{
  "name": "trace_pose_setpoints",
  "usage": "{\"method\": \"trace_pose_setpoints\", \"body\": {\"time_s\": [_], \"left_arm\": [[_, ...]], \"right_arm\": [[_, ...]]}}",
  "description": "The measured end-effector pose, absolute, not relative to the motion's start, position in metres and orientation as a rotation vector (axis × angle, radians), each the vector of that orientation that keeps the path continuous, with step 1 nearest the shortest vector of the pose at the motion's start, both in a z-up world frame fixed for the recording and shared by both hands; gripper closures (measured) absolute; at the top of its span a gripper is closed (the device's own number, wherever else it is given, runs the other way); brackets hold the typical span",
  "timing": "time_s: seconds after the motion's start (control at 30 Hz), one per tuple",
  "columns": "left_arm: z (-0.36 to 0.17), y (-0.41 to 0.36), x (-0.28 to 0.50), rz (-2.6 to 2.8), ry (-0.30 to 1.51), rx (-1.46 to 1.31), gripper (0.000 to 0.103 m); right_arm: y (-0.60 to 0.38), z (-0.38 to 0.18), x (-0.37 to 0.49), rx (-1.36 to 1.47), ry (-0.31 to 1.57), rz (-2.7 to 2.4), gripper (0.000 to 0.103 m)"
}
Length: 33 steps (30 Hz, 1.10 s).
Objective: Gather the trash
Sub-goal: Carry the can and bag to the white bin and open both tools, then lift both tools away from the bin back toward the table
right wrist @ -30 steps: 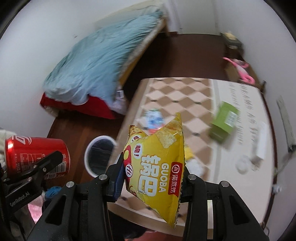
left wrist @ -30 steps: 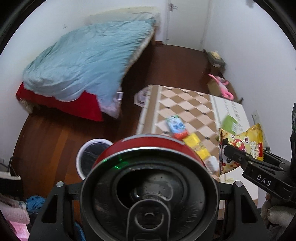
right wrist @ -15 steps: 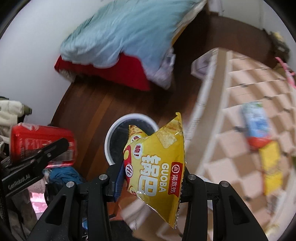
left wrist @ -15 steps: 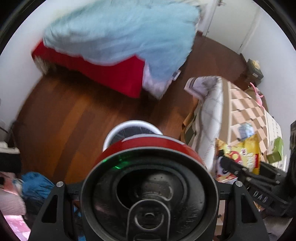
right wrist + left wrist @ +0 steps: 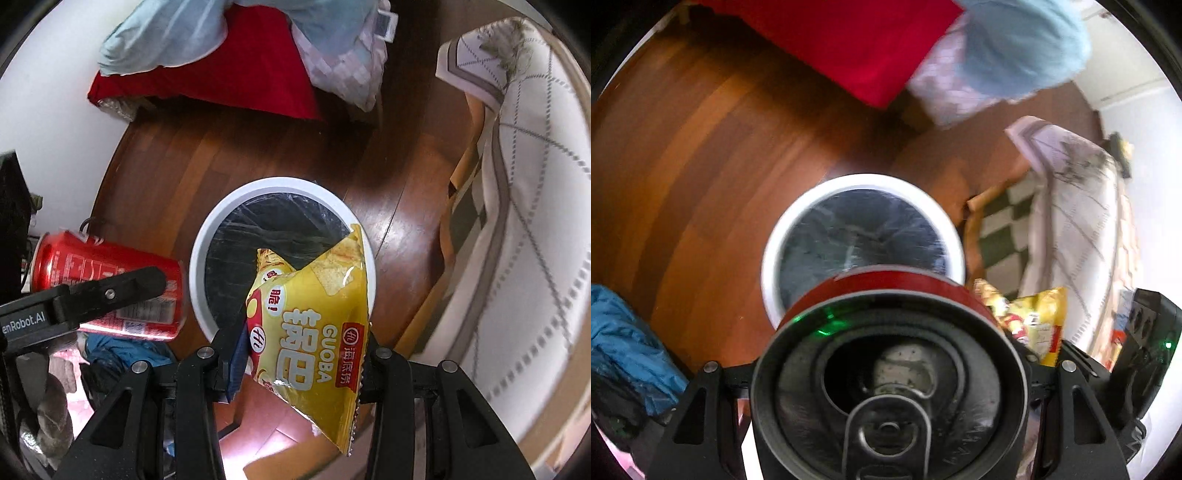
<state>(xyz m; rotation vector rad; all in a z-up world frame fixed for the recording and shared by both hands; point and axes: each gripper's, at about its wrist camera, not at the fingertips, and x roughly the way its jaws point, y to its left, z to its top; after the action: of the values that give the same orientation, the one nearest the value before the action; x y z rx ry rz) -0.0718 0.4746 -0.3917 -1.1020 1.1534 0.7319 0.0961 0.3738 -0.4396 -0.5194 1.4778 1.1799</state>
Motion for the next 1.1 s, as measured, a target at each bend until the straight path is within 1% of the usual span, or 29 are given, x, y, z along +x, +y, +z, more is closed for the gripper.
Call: {"method": "trace_pose_setpoints", "body": {"time_s": [0.03,0.07,0.1,0.13,0.17,0.3,0.37,0.4,0.43,0.73,0.9,1.1], "left_arm": [[-0.393,0.477,-0.077,0.737,1.145,-1.110,0.035],[-0.393,0.480,-0.083,0.748,1.134,-1.124,0.024],[-0.392,0.482,-0.091,0.764,1.099,-1.146,0.020],[-0.391,0.486,-0.098,0.773,1.072,-1.163,0.012],[-0.390,0.486,-0.104,0.780,1.053,-1.173,0.009],[-0.383,0.481,-0.120,0.831,1.029,-1.158,0.007],[-0.375,0.472,-0.125,0.864,1.028,-1.121,0.007],[-0.370,0.467,-0.128,0.892,1.024,-1.092,0.007],[-0.367,0.466,-0.129,0.912,1.025,-1.070,0.007],[-0.317,0.420,-0.135,1.102,1.052,-0.781,0.007],[-0.289,0.395,-0.138,1.142,1.040,-0.686,0.007],[-0.253,0.363,-0.144,1.145,0.997,-0.640,0.007]], "right_arm": [[0.376,-0.444,0.098,-0.514,1.486,1.178,0.056],[0.379,-0.448,0.099,-0.497,1.502,1.175,0.055],[0.381,-0.452,0.100,-0.490,1.511,1.177,0.053],[0.383,-0.454,0.101,-0.484,1.522,1.180,0.047],[0.384,-0.455,0.102,-0.471,1.528,1.181,0.037],[0.386,-0.451,0.099,-0.459,1.520,1.194,0.023],[0.389,-0.448,0.097,-0.477,1.500,1.198,0.011],[0.388,-0.444,0.094,-0.500,1.481,1.192,0.007],[0.387,-0.442,0.092,-0.523,1.465,1.183,0.002],[0.358,-0.392,0.064,-0.651,1.286,1.168,0.001],[0.335,-0.357,0.057,-0.654,1.214,1.157,0.001],[0.297,-0.310,0.052,-0.603,1.164,1.190,0.001]]}}
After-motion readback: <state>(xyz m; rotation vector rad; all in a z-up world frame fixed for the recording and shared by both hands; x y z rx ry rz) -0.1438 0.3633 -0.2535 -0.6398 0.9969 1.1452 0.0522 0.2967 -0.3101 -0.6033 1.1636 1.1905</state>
